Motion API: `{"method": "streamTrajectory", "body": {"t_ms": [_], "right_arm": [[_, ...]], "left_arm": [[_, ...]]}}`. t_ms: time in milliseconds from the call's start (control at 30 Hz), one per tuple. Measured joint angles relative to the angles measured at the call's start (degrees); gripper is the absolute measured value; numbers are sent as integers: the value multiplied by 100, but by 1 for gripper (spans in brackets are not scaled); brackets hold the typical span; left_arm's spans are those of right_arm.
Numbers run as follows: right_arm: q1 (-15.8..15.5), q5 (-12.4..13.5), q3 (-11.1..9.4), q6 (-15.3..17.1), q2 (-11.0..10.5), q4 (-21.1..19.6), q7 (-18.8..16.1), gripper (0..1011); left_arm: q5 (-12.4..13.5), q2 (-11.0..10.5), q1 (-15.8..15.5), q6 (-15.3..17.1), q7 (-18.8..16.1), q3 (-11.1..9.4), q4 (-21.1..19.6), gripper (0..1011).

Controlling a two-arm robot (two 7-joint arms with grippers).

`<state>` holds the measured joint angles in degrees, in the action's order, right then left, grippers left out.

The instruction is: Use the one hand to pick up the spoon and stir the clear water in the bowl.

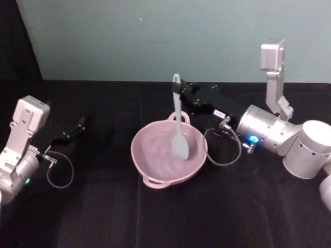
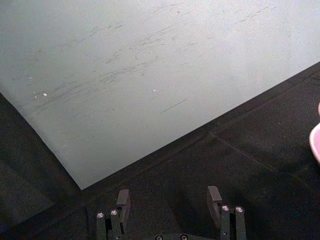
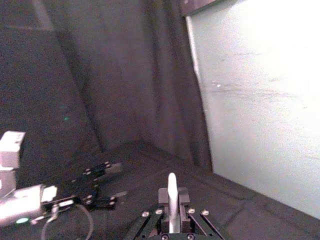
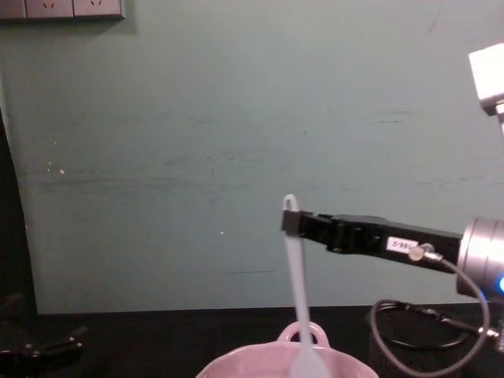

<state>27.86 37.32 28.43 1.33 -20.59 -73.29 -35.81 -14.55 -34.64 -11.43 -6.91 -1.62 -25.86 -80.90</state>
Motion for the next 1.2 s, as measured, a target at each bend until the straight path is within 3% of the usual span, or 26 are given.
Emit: {"method": "streamTrajectory", "body": {"t_ms": [400, 633, 933, 1200], "right_arm": [[196, -38, 452, 12, 317, 182, -247, 122], [566, -100, 597, -131, 592, 666, -387, 122], [956, -154, 505, -351, 788, 1431, -441, 122], [942, -170, 215, -429, 606, 1511, -303, 122]], "left_arm": [[0, 0, 0, 0, 0, 0, 0, 1011], [0, 0, 0, 0, 0, 0, 0, 1011], [0, 0, 0, 0, 0, 0, 0, 1011], [0, 0, 0, 0, 0, 0, 0, 1011]]}}
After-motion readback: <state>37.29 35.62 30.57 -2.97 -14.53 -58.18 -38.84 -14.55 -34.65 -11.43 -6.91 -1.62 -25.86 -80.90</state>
